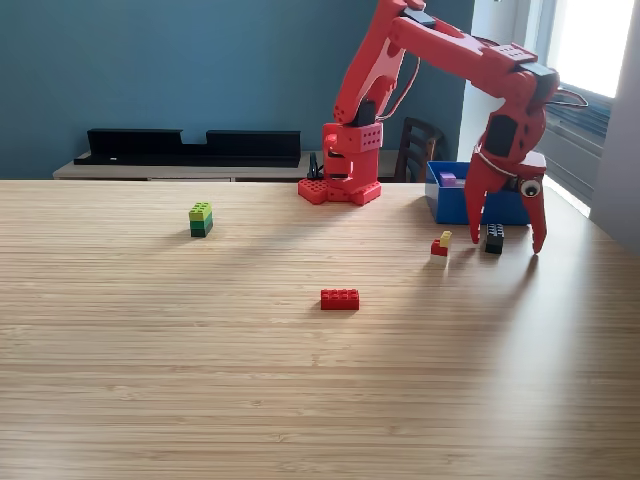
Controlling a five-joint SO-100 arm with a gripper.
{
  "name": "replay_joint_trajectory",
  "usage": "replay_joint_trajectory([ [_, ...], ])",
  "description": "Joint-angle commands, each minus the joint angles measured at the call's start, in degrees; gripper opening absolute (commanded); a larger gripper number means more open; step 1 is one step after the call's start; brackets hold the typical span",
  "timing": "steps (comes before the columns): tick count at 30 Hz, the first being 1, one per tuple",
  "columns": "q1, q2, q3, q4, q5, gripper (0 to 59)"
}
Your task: Grasp a lego block and put it in the bin.
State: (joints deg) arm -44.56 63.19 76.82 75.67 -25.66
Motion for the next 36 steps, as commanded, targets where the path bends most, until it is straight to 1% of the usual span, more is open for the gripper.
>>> replay_joint_trajectory([
  [1,-1.32,-4.04,-5.45,0.18,1.93,28.3],
  [2,-1.32,-4.39,-5.98,0.26,2.46,24.7],
  [3,-1.32,-4.75,-6.42,0.26,2.99,17.6],
  [4,-1.32,-5.19,-7.03,0.26,3.69,8.7],
  [5,-1.23,-5.45,-7.82,0.26,4.48,1.9],
  [6,-1.05,-5.54,-8.44,0.26,5.01,0.3],
  [9,-0.88,-5.54,-10.81,2.37,5.8,0.1],
  [13,-0.18,-5.45,-17.4,9.05,6.33,0.1],
  [18,0.0,-5.27,-22.94,14.41,5.89,0.1],
  [21,0.79,-5.1,-34.28,22.15,5.89,0.0],
  [23,0.7,-5.01,-39.55,25.22,6.06,0.0],
  [24,0.44,-4.48,-40.61,25.93,6.24,0.0],
  [26,-0.7,-2.2,-39.2,25.93,6.5,0.0],
  [32,-7.73,8.17,-28.04,25.75,7.12,0.0],
  [36,-14.41,14.59,-22.41,25.75,8.09,0.0],
])
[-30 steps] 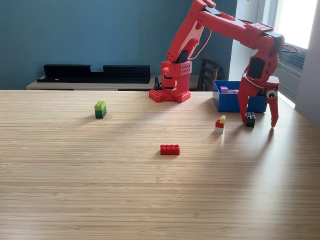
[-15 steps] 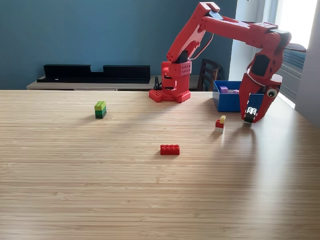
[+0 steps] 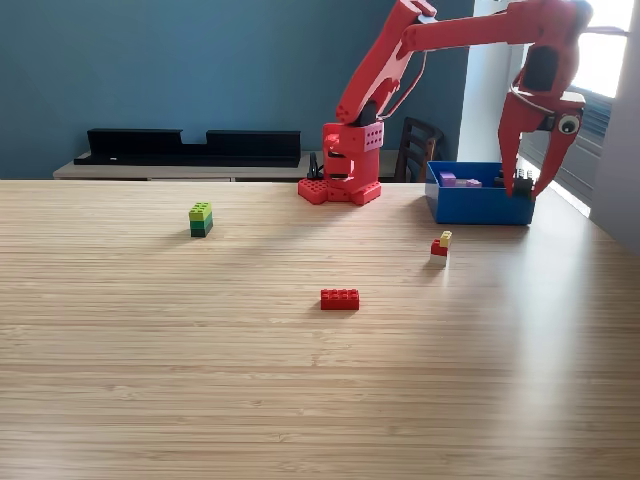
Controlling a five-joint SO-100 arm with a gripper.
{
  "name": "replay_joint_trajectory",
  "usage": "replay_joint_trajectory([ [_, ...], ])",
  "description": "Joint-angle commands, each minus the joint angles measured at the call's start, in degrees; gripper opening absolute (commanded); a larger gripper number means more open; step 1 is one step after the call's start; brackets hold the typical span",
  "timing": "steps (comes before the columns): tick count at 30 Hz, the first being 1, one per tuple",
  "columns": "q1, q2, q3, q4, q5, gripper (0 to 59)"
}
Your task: Grasp a lego block and put it in the bin.
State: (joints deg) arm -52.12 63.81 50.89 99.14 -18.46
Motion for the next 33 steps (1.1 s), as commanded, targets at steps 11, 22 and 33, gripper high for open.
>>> replay_joint_trajectory([
  [11,-19.16,23.64,15.56,2.64,2.11,0.0],
  [22,-25.75,25.75,23.82,2.64,-1.58,0.3],
  [33,-27.69,25.75,24.52,2.64,-4.22,35.3],
])
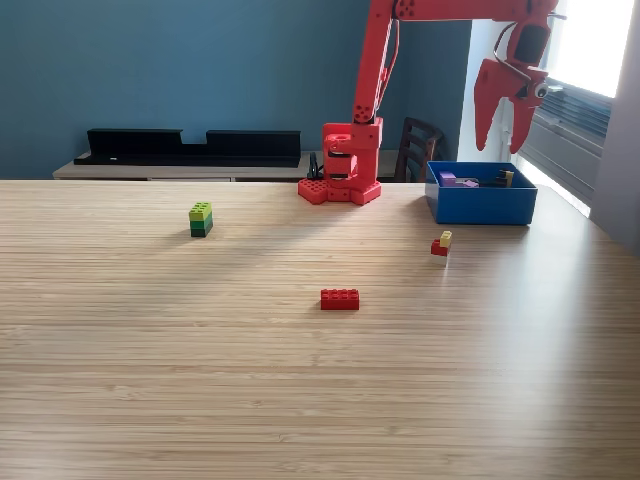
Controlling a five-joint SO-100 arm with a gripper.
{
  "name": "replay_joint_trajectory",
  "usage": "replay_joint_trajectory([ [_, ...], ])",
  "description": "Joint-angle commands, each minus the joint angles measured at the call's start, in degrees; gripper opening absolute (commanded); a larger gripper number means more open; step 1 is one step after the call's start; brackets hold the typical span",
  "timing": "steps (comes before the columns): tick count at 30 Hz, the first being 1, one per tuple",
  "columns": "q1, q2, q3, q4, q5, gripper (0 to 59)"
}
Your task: Grasp a lego block and put it in the bin.
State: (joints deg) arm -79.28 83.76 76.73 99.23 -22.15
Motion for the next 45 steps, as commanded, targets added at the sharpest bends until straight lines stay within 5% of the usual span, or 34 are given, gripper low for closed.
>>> replay_joint_trajectory([
  [1,-0.44,5.8,-1.41,2.55,-0.62,34.4],
  [11,14.15,5.8,-5.71,2.02,0.88,15.7],
  [17,31.46,5.36,-13.45,1.76,8.17,2.3],
  [28,53.61,5.19,-10.46,-1.23,15.56,0.9],
  [45,56.16,5.19,-6.24,-2.81,15.56,0.9],
])
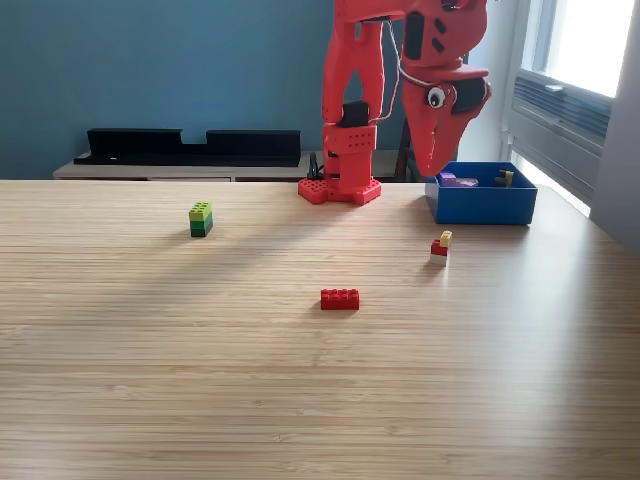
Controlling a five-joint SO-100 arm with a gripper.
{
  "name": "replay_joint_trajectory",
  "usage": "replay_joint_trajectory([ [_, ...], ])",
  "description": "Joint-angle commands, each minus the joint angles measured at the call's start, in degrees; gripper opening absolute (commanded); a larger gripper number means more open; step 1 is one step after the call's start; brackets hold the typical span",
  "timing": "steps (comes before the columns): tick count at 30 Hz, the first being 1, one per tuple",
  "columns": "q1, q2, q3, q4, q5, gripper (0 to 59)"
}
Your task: Grasp a lego block and put it in the bin.
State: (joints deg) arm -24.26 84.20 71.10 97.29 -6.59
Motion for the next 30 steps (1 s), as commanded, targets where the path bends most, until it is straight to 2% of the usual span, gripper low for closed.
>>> replay_joint_trajectory([
  [1,1.14,4.75,-0.62,-0.97,0.09,0.9],
  [18,1.85,5.27,-0.62,-1.23,0.7,1.0],
  [30,13.62,4.66,0.18,-6.68,4.83,1.2],
])
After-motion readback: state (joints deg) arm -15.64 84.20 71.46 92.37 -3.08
